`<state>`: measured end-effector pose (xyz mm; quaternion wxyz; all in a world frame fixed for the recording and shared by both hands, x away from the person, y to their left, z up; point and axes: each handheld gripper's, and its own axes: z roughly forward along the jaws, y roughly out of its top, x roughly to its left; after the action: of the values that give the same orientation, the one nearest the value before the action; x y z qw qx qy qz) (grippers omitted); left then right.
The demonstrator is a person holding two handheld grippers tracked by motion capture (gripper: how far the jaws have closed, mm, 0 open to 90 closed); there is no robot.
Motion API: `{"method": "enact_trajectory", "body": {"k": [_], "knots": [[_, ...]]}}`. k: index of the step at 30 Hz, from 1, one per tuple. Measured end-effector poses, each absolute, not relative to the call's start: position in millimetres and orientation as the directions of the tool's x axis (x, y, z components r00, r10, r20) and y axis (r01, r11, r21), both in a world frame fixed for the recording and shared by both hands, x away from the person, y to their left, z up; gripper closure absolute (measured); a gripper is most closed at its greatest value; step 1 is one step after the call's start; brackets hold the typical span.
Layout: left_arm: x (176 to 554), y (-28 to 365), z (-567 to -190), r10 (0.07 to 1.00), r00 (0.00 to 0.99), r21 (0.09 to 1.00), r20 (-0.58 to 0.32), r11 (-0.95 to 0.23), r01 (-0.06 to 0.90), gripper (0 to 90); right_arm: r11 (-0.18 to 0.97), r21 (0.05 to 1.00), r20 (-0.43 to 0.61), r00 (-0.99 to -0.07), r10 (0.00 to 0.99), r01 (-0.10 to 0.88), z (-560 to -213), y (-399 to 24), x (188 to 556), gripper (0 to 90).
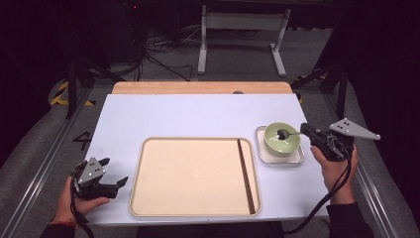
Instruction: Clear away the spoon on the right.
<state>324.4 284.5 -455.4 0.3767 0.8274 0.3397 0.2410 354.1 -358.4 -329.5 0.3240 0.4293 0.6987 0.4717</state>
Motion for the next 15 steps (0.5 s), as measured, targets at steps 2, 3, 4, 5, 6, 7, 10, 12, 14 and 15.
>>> {"method": "enact_trajectory", "body": {"k": [2, 3, 4, 5, 6, 7, 10, 12, 14, 15], "knots": [[325, 285, -456, 0.742, 0.655, 0.786, 0.144, -0.488, 0.380, 11.6, 0.212, 0.935, -0.066, -0.445, 0.893, 0.285, -326, -350, 352, 89.4], [325, 285, -456, 0.741, 0.655, 0.786, 0.144, -0.489, 0.379, 11.6, 0.241, 0.930, -0.095, -0.451, 0.887, 0.277, -325, -345, 352, 89.4], [325, 284, -456, 0.740, 0.656, 0.786, 0.144, -0.489, 0.379, 11.6, 0.263, 0.925, -0.116, -0.458, 0.881, 0.273, -325, -339, 351, 89.4], [325, 284, -456, 0.741, 0.656, 0.785, 0.146, -0.490, 0.378, 11.6, 0.270, 0.924, -0.120, -0.465, 0.877, 0.271, -325, -335, 351, 89.4], [324, 284, -456, 0.741, 0.656, 0.786, 0.143, -0.488, 0.379, 11.6, 0.263, 0.927, -0.112, -0.473, 0.874, 0.266, -326, -332, 351, 89.5], [325, 285, -455, 0.740, 0.657, 0.787, 0.144, -0.488, 0.378, 11.6, 0.252, 0.932, -0.099, -0.485, 0.869, 0.260, -325, -329, 351, 89.4], [325, 286, -455, 0.742, 0.655, 0.788, 0.144, -0.486, 0.377, 11.6, 0.249, 0.943, -0.106, -0.510, 0.854, 0.221, -317, -316, 348, 89.5], [324, 286, -455, 0.742, 0.655, 0.789, 0.144, -0.485, 0.376, 11.6, 0.246, 0.946, -0.107, -0.516, 0.850, 0.209, -313, -312, 346, 89.5], [324, 286, -455, 0.741, 0.655, 0.791, 0.144, -0.485, 0.374, 11.6, 0.249, 0.953, -0.124, -0.528, 0.840, 0.173, -306, -303, 344, 89.5], [324, 285, -455, 0.741, 0.656, 0.791, 0.144, -0.484, 0.373, 11.6, 0.241, 0.956, -0.116, -0.542, 0.833, 0.165, -304, -299, 343, 89.5]]}}
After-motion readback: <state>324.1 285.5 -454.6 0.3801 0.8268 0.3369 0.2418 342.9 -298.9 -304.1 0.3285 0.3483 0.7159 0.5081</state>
